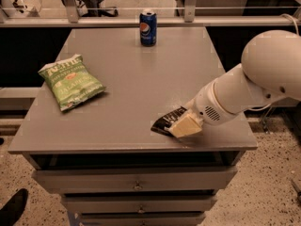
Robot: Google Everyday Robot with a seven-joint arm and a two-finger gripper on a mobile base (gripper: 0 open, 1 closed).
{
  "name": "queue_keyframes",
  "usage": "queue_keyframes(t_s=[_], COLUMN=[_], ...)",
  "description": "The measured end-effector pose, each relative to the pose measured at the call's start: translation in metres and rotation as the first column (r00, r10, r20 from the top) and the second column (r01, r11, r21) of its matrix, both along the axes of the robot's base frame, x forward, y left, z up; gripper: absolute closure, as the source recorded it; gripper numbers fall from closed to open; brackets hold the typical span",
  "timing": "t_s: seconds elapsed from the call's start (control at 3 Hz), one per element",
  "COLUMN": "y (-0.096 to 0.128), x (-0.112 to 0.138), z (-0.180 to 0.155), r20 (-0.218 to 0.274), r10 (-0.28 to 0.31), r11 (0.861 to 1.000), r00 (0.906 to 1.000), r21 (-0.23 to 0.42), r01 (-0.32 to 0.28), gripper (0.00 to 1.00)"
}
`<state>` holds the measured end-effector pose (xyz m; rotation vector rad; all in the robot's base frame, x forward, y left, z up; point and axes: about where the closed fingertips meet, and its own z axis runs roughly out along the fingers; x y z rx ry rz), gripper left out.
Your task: Move rxbar chocolate near pepsi can
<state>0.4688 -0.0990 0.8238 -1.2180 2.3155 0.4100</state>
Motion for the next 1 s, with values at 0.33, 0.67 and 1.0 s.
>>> queue_keyframes(t_s=[0.33, 0.67, 1.0], y=[0.000, -0.026, -0.073], x=[0.000, 0.013, 0.032], z=[0.002, 0.043, 0.119], r20=[0.001, 0.102, 0.267], r10=[0.000, -0.024, -0.051], r11=[1.000, 0.999, 0.990], r00=[1.0000, 0.9945, 0.9623], r21=[0.000, -0.042, -0.112], r01=[0.000, 0.028, 0.084], gripper=[1.00, 1.00, 1.00])
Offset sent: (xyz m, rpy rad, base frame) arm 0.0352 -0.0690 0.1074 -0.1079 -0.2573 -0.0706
